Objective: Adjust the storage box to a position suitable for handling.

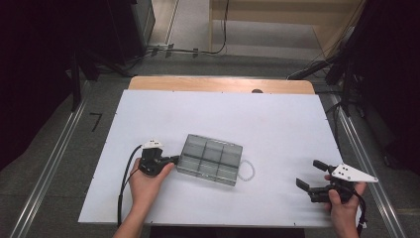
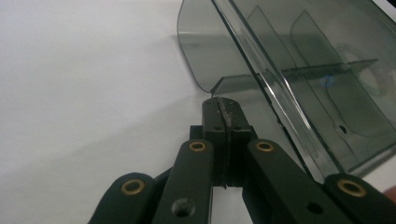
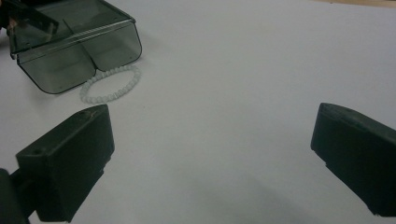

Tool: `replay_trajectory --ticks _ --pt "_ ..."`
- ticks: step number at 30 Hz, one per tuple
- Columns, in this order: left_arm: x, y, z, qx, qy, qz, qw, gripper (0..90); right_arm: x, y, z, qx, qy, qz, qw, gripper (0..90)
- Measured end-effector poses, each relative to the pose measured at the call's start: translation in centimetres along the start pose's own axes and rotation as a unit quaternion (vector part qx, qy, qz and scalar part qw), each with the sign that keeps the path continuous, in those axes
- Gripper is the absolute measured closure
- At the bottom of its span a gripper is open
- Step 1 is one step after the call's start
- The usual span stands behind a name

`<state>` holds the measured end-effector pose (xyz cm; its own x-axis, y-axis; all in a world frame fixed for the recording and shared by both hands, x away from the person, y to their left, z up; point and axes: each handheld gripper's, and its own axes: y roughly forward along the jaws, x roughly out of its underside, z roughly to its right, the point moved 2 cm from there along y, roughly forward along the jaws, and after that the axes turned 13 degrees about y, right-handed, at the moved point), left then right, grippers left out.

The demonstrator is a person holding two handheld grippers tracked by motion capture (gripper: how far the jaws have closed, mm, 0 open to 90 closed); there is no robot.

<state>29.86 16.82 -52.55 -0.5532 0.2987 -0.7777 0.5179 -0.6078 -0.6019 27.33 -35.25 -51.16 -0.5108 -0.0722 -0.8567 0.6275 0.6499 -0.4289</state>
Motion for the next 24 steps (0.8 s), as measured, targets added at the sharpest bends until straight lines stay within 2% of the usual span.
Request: replay_trajectory --ticks 6,11,15,19,23,24 --pt "0.9 -0.3 2.5 0.013 -0.001 0.008 0.9999 90.0 0.0 0.0 0.0 0.0 -0.001 -0.003 1.0 0.0" --pt "1.1 -0.5 3.7 0.017 0.002 0.015 0.9998 90.0 -0.1 -0.1 -0.1 -0.004 -0.002 -0.006 1.0 0.0" --pt "1.3 -0.7 4.4 0.018 0.003 0.023 0.9996 90.0 -0.3 -0.5 -0.1 -0.014 0.01 -0.001 0.9999 0.0" --pt "1.5 -0.8 5.0 0.024 0.0 0.028 0.9993 90.0 -0.5 -0.6 -0.5 -0.025 0.015 0.001 0.9996 0.0" --pt "1.3 -0.6 5.7 0.032 0.006 0.032 0.999 90.0 -0.8 -0.3 -2.1 -0.038 0.005 -0.006 0.9992 0.0" --pt "1.2 -0.5 5.9 0.03 0.007 0.033 0.999 90.0 -0.8 -0.3 -2.1 -0.038 0.005 -0.006 0.9992 0.0"
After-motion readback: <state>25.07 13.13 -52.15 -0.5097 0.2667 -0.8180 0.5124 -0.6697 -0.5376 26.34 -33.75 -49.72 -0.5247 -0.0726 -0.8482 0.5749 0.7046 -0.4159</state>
